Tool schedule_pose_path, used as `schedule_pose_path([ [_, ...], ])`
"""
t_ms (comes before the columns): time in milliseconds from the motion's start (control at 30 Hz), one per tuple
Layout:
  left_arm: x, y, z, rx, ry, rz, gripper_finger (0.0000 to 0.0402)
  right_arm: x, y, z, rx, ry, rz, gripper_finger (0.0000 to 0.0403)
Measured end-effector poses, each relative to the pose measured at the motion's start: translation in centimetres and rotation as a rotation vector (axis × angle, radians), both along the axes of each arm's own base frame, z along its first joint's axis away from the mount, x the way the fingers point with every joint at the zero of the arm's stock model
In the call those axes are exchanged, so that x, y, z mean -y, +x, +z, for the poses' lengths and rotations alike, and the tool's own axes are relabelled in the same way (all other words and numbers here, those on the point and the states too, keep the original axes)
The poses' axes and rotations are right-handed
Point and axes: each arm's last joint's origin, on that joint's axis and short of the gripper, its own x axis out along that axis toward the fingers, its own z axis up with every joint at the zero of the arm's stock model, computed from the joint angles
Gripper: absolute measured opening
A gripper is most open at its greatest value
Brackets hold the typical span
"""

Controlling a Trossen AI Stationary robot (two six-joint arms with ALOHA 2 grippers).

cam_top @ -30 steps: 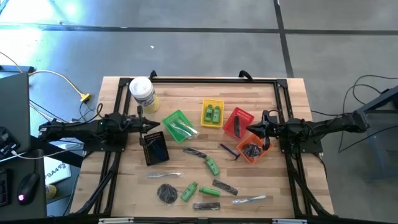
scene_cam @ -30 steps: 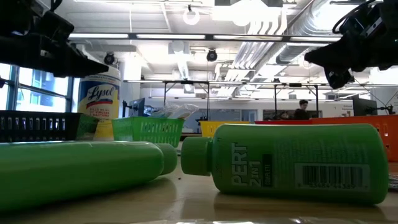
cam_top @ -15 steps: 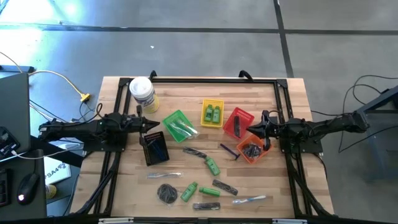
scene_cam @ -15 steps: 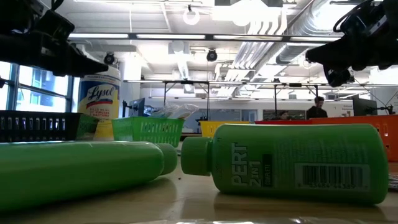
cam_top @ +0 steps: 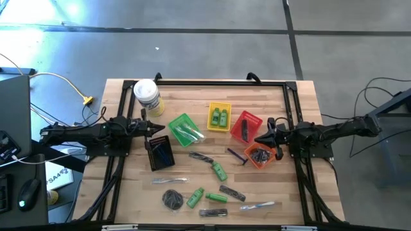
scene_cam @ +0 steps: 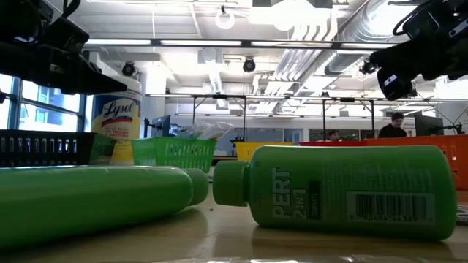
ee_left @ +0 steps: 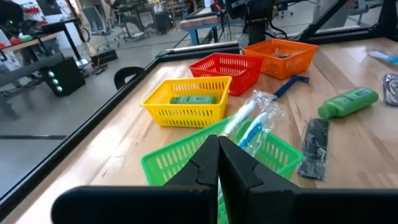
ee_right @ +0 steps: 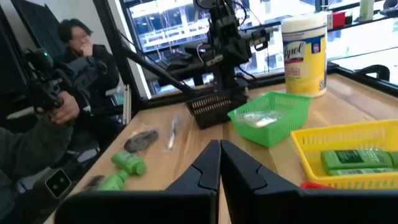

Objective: Pick & Place Travel size toiletries

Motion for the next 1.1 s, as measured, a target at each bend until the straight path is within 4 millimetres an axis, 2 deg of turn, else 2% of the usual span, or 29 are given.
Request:
schedule_pose_path([
  [1100, 0.05, 0.04, 0.67, 0.069, -0.038, -0.016, 0.0, 0.07, 0.0, 0.08, -0.006, 0.007, -0.022, 0.0004],
])
